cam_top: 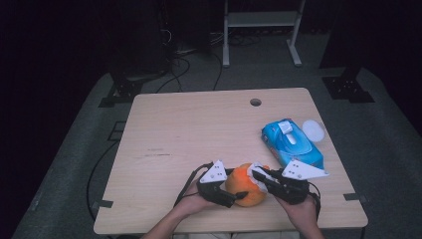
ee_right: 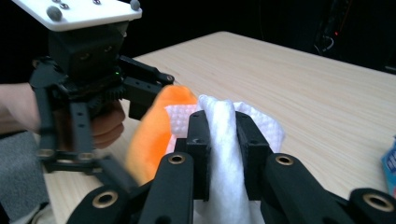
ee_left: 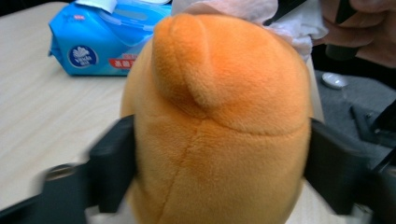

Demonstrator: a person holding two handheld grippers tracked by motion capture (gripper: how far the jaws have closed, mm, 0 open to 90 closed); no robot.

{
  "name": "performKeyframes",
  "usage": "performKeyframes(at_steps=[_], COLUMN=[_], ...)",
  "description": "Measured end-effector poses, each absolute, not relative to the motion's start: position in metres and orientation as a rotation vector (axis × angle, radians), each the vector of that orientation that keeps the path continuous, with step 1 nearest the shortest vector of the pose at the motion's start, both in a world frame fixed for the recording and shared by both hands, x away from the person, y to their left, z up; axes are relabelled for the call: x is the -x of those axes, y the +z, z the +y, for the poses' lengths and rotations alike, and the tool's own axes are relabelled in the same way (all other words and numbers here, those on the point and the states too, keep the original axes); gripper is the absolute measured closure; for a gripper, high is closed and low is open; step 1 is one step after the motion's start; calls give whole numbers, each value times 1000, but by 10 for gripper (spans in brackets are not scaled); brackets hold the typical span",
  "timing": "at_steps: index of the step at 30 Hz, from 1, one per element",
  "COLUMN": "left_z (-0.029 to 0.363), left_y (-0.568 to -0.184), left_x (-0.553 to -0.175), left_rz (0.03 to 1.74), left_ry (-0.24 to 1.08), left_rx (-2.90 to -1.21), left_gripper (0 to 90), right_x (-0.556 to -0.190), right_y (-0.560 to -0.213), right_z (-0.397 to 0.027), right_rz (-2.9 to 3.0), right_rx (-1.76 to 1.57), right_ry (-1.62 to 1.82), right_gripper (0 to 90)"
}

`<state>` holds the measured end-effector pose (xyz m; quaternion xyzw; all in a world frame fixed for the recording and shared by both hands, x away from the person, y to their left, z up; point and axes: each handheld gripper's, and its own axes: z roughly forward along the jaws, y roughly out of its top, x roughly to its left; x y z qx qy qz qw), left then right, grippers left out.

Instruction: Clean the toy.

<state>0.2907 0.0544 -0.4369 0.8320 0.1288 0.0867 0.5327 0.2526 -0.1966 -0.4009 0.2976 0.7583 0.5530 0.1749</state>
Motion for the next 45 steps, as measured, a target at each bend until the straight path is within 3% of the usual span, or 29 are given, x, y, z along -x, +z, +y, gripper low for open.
performKeyframes(at_steps=[2,6,17,24,28,33,35,45], left_z=[54,49,46,45,45,45,45,42], left_y=[-434,-431,-440,-441,-442,-438,-438,-440], left_x=[-287,-279,-273,-273,-274,-279,-280,-268], left_rz=[298,241,165,170,179,253,265,158], left_ry=[268,420,417,409,390,276,247,316], left_rx=[-1969,-1995,-2055,-2062,-2050,-1998,-1993,-2047], left_gripper=[347,381,333,330,329,176,158,300], right_x=[-250,-244,-260,-243,-252,-258,-256,-249], right_y=[-396,-388,-405,-395,-397,-403,-404,-397], right_z=[-193,-179,-207,-178,-186,-201,-200,-183], right_rz=[2141,2159,2142,2190,2174,2175,2189,2236], right_rx=[-816,-726,-900,-729,-785,-863,-856,-793], right_ry=[1590,1601,1551,1537,1536,1542,1548,1563], right_gripper=[776,776,777,775,775,775,775,776])
